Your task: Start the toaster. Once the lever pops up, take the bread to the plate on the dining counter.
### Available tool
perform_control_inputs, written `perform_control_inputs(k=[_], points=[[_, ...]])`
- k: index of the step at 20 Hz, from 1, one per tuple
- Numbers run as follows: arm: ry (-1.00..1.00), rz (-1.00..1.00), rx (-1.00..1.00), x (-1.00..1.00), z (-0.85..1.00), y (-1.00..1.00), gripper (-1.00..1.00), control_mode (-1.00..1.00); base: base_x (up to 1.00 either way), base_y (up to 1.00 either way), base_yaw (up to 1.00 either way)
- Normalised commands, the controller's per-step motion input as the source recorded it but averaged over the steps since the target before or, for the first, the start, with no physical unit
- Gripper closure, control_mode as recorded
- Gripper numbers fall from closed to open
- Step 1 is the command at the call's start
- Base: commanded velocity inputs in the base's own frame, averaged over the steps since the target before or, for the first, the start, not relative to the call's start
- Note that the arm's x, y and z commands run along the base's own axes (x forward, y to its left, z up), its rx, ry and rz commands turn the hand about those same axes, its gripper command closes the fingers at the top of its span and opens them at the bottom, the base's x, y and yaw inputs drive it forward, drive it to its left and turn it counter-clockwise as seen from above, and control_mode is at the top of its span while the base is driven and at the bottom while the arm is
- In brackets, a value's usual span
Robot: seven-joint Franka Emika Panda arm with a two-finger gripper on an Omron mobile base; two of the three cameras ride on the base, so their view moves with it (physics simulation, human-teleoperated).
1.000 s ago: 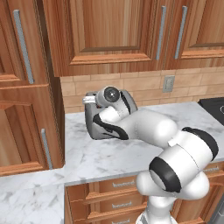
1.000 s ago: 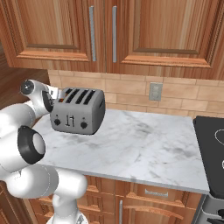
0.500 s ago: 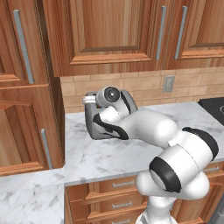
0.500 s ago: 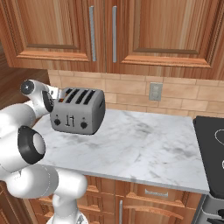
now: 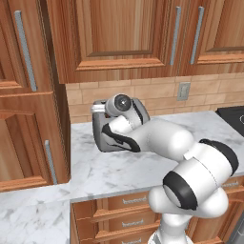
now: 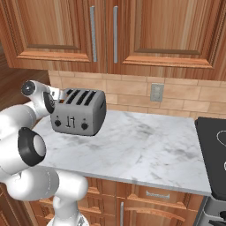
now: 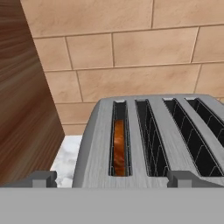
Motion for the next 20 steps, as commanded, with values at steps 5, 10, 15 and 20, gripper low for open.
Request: perform_control_inputs(k=[5,10,15,20], points=[[0.0,0.0,0.0,0.0,0.0,-0.13,-1.0,-1.0,0.0,0.0,0.0],[0.0,0.0,0.0,0.0,0.0,-0.05,-1.0,-1.0,0.0,0.0,0.0],[0.0,0.0,0.0,0.0,0.0,0.0,-1.0,-1.0,0.0,0.0,0.0],[0.0,0.0,0.0,0.0,0.0,0.0,-1.0,-1.0,0.0,0.0,0.0]])
